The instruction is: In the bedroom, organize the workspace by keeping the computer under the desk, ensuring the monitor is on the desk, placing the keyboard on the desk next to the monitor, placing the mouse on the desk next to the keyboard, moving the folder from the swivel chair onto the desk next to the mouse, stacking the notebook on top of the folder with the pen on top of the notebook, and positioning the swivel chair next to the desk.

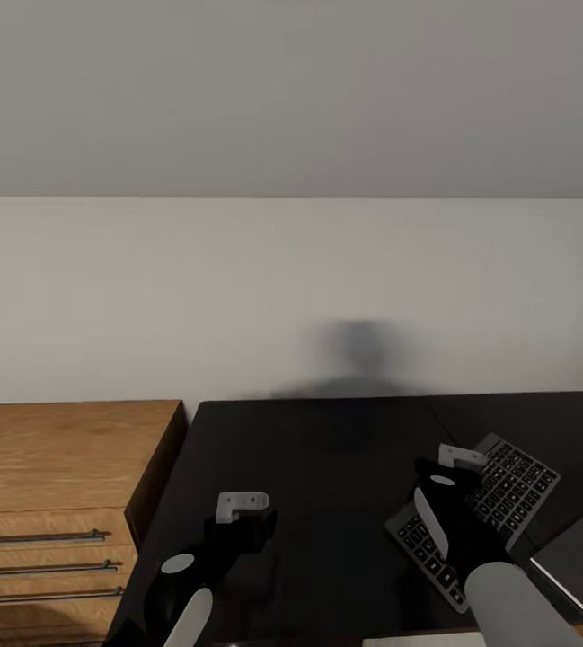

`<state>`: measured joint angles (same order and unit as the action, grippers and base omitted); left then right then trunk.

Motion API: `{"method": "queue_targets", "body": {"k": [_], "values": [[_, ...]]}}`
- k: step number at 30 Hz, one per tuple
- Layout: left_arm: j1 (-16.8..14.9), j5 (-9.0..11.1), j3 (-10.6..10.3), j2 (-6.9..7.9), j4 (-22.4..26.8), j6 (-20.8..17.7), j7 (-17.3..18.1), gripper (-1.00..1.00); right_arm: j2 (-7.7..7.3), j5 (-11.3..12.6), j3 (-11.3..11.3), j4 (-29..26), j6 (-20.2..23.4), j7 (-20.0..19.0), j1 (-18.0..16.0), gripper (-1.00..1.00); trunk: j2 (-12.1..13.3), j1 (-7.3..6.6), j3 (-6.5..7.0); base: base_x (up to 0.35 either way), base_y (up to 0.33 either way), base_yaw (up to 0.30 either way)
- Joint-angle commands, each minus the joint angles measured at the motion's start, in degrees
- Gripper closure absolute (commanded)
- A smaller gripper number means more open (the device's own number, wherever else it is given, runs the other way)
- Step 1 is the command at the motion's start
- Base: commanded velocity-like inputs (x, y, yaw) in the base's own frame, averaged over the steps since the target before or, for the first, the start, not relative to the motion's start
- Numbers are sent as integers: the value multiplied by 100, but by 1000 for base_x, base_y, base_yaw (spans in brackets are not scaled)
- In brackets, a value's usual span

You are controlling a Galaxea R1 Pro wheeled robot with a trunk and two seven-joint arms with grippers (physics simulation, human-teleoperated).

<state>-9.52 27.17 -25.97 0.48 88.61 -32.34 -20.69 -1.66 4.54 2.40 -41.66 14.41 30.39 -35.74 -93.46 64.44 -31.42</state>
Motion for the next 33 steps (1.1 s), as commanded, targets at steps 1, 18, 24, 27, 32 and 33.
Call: {"method": "queue_targets", "body": {"k": [1,18,24,27,32,33], "values": [[-6,60,-13,5,8,-9,-58,-100,-5,47,-12,-10,27,28,-3,-100,-45,22,-25,0,0,0],[-6,60,-13,5,8,-9,-58,-100,-17,47,-11,-9,50,28,-3,-100,-446,242,-204,0,0,0],[-6,60,-13,5,8,-9,-58,-100,-18,47,-11,-5,53,28,-3,-100,-446,242,-204,0,0,0],[-6,60,-13,5,8,-9,-58,-100,-19,47,-11,-3,55,28,-3,-100,-446,242,-204,0,0,0],[-7,60,-13,-2,8,-9,-58,-100,-19,47,-11,-8,61,28,-3,-100,-606,330,-276,0,0,0],[-7,60,-13,-3,8,-9,-58,-100,-19,47,-11,-9,60,28,-3,-100,-647,352,-294,0,0,0]]}}
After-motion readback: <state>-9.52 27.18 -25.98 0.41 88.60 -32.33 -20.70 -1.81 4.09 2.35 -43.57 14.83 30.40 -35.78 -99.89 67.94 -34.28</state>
